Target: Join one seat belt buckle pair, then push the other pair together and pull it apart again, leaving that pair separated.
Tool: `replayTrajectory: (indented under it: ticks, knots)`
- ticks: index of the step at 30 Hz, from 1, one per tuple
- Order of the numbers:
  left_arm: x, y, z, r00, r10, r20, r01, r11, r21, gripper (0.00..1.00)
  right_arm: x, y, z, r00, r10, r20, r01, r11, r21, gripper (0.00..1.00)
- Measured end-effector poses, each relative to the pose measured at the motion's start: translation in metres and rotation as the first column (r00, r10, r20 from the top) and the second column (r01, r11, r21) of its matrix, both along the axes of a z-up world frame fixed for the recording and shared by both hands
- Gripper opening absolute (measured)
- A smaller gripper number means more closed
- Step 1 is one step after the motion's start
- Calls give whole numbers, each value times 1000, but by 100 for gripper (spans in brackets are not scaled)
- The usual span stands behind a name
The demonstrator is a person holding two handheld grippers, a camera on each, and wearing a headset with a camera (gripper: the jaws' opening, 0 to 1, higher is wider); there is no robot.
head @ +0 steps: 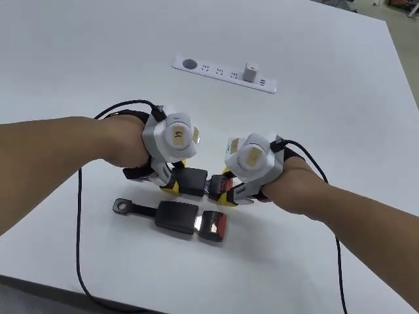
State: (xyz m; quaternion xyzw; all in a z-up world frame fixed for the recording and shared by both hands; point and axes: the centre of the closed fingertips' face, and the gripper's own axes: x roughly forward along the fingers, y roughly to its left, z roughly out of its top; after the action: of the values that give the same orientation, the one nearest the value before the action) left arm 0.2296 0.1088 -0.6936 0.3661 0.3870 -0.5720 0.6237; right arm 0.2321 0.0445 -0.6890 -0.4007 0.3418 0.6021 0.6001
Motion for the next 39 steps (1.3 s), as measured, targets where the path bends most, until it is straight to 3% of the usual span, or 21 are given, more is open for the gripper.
replayTrajectory:
  ticks: [3, 9, 28, 34, 39]
  knots:
    - [0, 0, 0, 1000, 2, 1, -2, 1000, 1, 31, 2, 0, -5, 1000, -1, -1, 1, 1000, -1, 30]
    - [1, 0, -1, 1000, 8, -2, -8, 1000, -2, 31, -3, -2, 2, 1000, -13, -8, 13, 1000, -5, 30]
    - [2, 1, -3, 1000, 20, -12, -20, 1000, 7, 31, -2, -15, -3, 1000, -19, -6, 19, 1000, -22, 30]
    - [2, 1, -2, 1000, 15, -10, -15, 1000, 1, 31, -2, -18, 0, 999, -28, -30, 29, 1000, 9, 31]
    - [1, 1, 0, 1000, 18, -7, -18, 1000, -21, 31, -2, -24, -2, 1000, -21, -22, 21, 1000, 14, 31]
